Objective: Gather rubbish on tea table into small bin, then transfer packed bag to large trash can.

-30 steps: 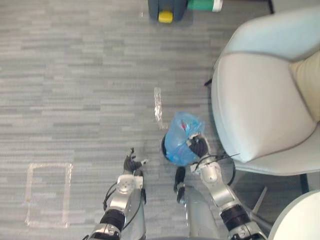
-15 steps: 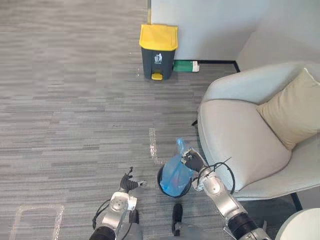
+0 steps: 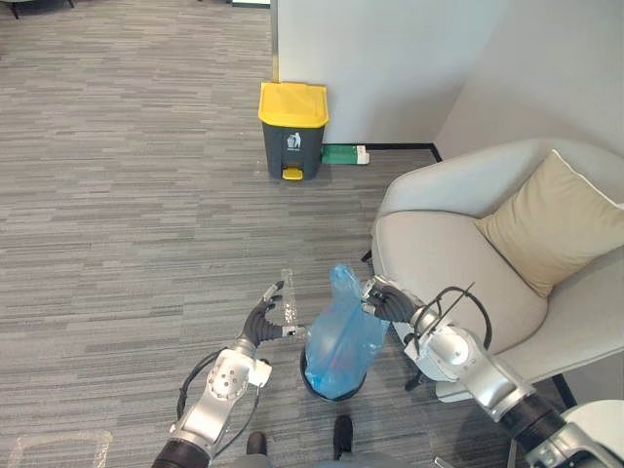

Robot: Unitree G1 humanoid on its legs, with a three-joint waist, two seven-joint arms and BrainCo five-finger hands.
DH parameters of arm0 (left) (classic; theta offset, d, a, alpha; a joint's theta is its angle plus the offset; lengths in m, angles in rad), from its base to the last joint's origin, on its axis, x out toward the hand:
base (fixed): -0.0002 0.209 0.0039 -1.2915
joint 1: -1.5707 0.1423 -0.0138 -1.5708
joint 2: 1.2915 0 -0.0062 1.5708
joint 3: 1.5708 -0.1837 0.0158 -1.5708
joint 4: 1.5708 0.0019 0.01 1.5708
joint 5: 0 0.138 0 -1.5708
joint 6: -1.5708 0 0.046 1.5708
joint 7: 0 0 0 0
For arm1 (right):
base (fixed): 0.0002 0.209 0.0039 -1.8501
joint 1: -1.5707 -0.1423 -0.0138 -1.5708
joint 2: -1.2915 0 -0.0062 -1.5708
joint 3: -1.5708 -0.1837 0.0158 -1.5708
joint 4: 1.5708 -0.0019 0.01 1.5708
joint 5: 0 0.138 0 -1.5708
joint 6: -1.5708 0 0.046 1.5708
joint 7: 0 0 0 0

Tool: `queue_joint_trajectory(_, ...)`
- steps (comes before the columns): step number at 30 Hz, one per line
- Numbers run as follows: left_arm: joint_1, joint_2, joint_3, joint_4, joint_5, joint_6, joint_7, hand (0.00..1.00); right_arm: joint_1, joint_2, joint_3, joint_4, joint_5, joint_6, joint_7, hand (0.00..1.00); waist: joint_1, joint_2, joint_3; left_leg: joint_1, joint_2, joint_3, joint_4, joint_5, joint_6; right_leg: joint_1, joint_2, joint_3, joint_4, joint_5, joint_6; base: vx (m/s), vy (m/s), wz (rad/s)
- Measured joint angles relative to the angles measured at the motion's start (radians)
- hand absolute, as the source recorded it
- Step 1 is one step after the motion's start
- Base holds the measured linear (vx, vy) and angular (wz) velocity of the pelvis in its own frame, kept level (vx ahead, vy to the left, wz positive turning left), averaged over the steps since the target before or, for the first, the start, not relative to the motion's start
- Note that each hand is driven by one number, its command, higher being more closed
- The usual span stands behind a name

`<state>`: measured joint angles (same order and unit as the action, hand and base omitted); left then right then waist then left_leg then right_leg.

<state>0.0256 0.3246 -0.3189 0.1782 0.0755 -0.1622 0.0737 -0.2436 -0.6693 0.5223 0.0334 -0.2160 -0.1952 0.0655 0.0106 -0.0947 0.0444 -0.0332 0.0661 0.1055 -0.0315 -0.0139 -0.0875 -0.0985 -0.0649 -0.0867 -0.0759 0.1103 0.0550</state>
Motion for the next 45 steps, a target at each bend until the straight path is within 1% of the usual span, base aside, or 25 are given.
queue_joint_trajectory(1,-0.009,0.013,-0.007,-0.007,0.0,-0.001,0.0,0.0,-0.012,-0.014,0.002,-0.016,0.0,-0.005,0.001,1.0,-0.001,-0.001,-0.002,0.0,-0.003,0.001,0.0,0.0,0.0,0.0,0.0,0.004,0.0,0.0,0.0,0.04,0.016,-0.01)
queue_joint_trajectory(3,-0.041,0.049,-0.02,-0.011,0.0,-0.009,-0.006,0.0,-0.063,-0.047,0.015,-0.029,0.0,-0.031,0.0,1.0,-0.004,-0.002,-0.004,0.01,-0.004,0.001,0.0,0.0,0.0,0.01,0.0,0.009,-0.001,0.001,0.0,0.03,0.015,0.01)
queue_joint_trajectory(7,-0.1,0.116,-0.035,-0.029,0.002,-0.028,-0.019,0.0,-0.121,-0.118,0.062,-0.073,0.0,-0.05,-0.003,1.0,-0.006,-0.006,-0.009,0.022,-0.003,0.0,0.0,-0.004,0.005,0.027,-0.002,0.019,-0.011,0.001,-0.001,0.0,0.0,0.0)
queue_joint_trajectory(8,-0.127,0.153,-0.053,-0.043,0.002,-0.033,-0.02,0.0,-0.133,-0.137,0.073,-0.099,-0.001,-0.057,-0.009,1.0,-0.008,-0.01,-0.016,0.023,-0.002,0.003,-0.001,-0.004,0.005,0.026,-0.002,0.023,-0.011,0.001,-0.001,-0.02,-0.009,-0.04)
queue_joint_trajectory(11,-0.163,0.185,-0.081,-0.045,0.002,-0.047,-0.027,0.0,-0.154,-0.148,0.079,-0.106,-0.002,-0.074,-0.019,1.0,-0.009,-0.01,-0.025,0.027,-0.003,0.01,-0.002,-0.004,0.005,0.026,-0.002,0.031,-0.011,0.001,-0.001,-0.02,-0.005,-0.08)
queue_joint_trajectory(14,-0.219,0.228,-0.138,-0.053,0.002,-0.069,-0.047,0.0,-0.2,-0.192,0.084,-0.142,-0.004,-0.083,-0.044,1.0,-0.013,-0.007,-0.026,0.033,-0.003,0.021,-0.004,-0.004,0.006,0.027,-0.003,0.043,-0.012,0.003,-0.002,-0.04,-0.002,-0.12)
queue_joint_trajectory(15,-0.234,0.243,-0.155,-0.067,0.002,-0.073,-0.06,0.0,-0.215,-0.21,0.093,-0.157,-0.012,-0.093,-0.051,1.0,-0.018,-0.008,-0.027,0.034,-0.003,0.022,-0.004,-0.004,0.006,0.027,-0.002,0.044,-0.012,0.004,-0.002,-0.03,-0.007,-0.01)
queue_joint_trajectory(17,-0.259,0.26,-0.187,-0.086,0.002,-0.085,-0.065,0.0,-0.23,-0.234,0.115,-0.181,-0.021,-0.103,-0.069,1.0,-0.023,-0.008,-0.03,0.034,-0.002,0.023,-0.006,-0.004,0.005,0.026,-0.001,0.044,-0.012,0.003,-0.002,0.0,0.0,0.0)
queue_joint_trajectory(18,-0.273,0.264,-0.2,-0.091,0.002,-0.095,-0.071,0.0,-0.233,-0.238,0.12,-0.183,-0.022,-0.111,-0.074,1.0,-0.024,-0.008,-0.032,0.035,-0.002,0.023,-0.007,-0.004,0.005,0.026,0.0,0.045,-0.012,0.003,-0.002,0.0,0.0,0.0)
queue_joint_trajectory(21,-0.315,0.294,-0.251,-0.092,0.012,-0.11,-0.082,0.0,-0.253,-0.239,0.132,-0.183,-0.033,-0.113,-0.083,1.0,-0.027,-0.006,-0.036,0.037,-0.004,0.028,-0.011,-0.003,0.005,0.023,0.0,0.05,-0.012,0.003,-0.002,-0.01,-0.004,-0.04)
queue_joint_trajectory(22,-0.329,0.305,-0.27,-0.092,0.022,-0.116,-0.086,0.0,-0.263,-0.24,0.138,-0.183,-0.053,-0.113,-0.089,1.0,-0.027,-0.005,-0.038,0.04,-0.005,0.032,-0.017,-0.002,0.004,0.022,0.001,0.052,-0.012,0.003,-0.002,0.0,0.001,-0.08)
queue_joint_trajectory(23,-0.336,0.314,-0.28,-0.094,0.032,-0.118,-0.099,0.0,-0.275,-0.241,0.153,-0.183,-0.061,-0.114,-0.094,1.0,-0.027,-0.005,-0.041,0.042,-0.006,0.036,-0.019,-0.001,0.004,0.021,0.002,0.055,-0.012,0.003,-0.002,0.01,0.004,-0.09)
queue_joint_trajectory(26,-0.365,0.338,-0.326,-0.104,0.06,-0.121,-0.108,0.0,-0.302,-0.243,0.17,-0.183,-0.071,-0.119,-0.109,1.0,-0.028,-0.006,-0.043,0.041,-0.008,0.042,-0.02,-0.002,0.004,0.016,0.001,0.059,-0.012,0.004,-0.002,0.0,0.002,-0.05)
queue_joint_trajectory(28,-0.372,0.344,-0.344,-0.106,0.062,-0.137,-0.119,0.0,-0.323,-0.243,0.183,-0.182,-0.087,-0.12,-0.116,1.0,-0.029,-0.006,-0.044,0.04,-0.008,0.043,-0.021,-0.002,0.004,0.015,0.001,0.06,-0.012,0.004,-0.002,0.0,0.0,-0.02)
queue_joint_trajectory(30,-0.381,0.347,-0.372,-0.106,0.097,-0.144,-0.121,0.0,-0.339,-0.243,0.199,-0.183,-0.097,-0.13,-0.125,1.0,-0.03,-0.007,-0.048,0.04,-0.008,0.044,-0.021,-0.002,0.004,0.014,0.001,0.06,-0.012,0.004,-0.003,0.0,0.0,0.0)
queue_joint_trajectory(34,-0.384,0.343,-0.391,-0.106,0.144,-0.154,-0.116,0.0,-0.359,-0.242,0.206,-0.183,-0.098,-0.134,-0.135,1.0,-0.03,-0.007,-0.048,0.04,-0.008,0.044,-0.021,-0.001,0.005,0.014,0.001,0.061,-0.012,0.007,-0.007,-0.01,-0.002,0.0)
queue_joint_trajectory(37,-0.384,0.306,-0.399,-0.082,0.184,-0.154,-0.097,0.0,-0.366,-0.224,0.21,-0.186,-0.097,-0.135,-0.151,1.0,-0.029,-0.005,-0.057,0.041,-0.008,0.045,-0.021,-0.001,0.005,0.015,0.002,0.062,-0.012,0.007,-0.008,-0.02,-0.007,-0.01)
queue_joint_trajectory(40,-0.385,0.246,-0.418,-0.024,0.219,-0.151,-0.095,0.0,-0.383,-0.189,0.211,-0.2,-0.097,-0.135,-0.153,1.0,-0.03,-0.006,-0.062,0.042,-0.008,0.046,-0.021,0.0,0.005,0.015,0.003,0.064,-0.012,0.009,-0.009,-0.01,-0.004,-0.01)
queue_joint_trajectory(42,-0.385,0.216,-0.432,-0.006,0.225,-0.149,-0.095,0.0,-0.399,-0.184,0.223,-0.218,-0.096,-0.136,-0.153,1.0,-0.029,-0.006,-0.062,0.043,-0.007,0.046,-0.023,0.002,0.004,0.015,0.004,0.065,-0.012,0.009,-0.01,-0.02,-0.006,0.0)
queue_joint_trajectory(45,-0.385,0.182,-0.444,0.014,0.24,-0.144,-0.095,0.0,-0.417,-0.154,0.232,-0.218,-0.094,-0.136,-0.152,1.0,-0.029,-0.007,-0.063,0.052,-0.006,0.048,-0.037,0.009,0.002,0.015,0.007,0.066,-0.012,0.009,-0.01,0.0,0.0,0.0)
